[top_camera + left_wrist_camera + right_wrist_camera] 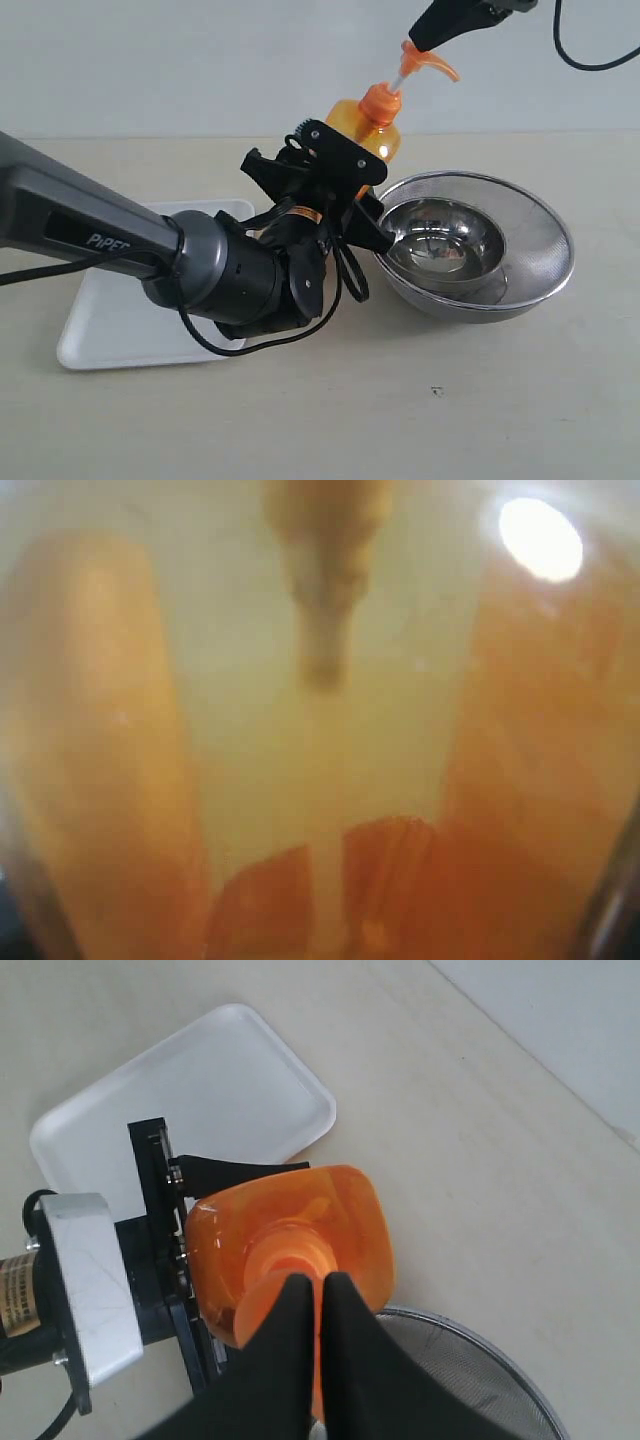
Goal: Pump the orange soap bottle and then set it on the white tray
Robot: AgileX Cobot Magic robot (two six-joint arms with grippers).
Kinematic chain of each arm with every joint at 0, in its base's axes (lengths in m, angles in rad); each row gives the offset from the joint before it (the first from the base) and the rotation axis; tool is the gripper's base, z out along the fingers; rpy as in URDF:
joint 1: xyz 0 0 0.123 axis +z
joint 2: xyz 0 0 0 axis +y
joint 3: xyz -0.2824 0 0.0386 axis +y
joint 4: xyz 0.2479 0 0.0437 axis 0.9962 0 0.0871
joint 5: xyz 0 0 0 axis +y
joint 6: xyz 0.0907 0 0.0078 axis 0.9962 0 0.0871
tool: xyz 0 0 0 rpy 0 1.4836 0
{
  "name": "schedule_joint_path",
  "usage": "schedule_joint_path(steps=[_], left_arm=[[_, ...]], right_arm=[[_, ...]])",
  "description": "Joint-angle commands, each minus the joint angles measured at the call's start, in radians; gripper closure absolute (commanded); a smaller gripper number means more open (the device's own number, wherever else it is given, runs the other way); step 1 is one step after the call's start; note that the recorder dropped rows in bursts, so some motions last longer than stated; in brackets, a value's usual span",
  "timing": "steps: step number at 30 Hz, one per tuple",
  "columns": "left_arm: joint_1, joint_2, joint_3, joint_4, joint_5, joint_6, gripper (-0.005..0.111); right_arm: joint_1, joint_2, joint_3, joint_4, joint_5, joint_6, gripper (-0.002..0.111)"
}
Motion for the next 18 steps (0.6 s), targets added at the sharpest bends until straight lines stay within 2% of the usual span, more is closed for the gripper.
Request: schedule_joint_path(steps=[1,12,18], left_arm=[[-0.001,-0.012,-0.015,0.036,-0.062,0.000,0.102],[-0.001,-0.012,-0.015,0.036,-0.062,-0.002,0.102],[-0.001,-0.012,-0.015,0.036,-0.062,-0.074,0.102]], right_arm=[[0.002,0.004,0.017,-0.017,0.019,-0.003,0.108],[0.002,0.004,0.019,-0.019,0.019,-0.001,0.108],[0.002,0.004,0.019,-0.019,0.019,0.003,0.108]])
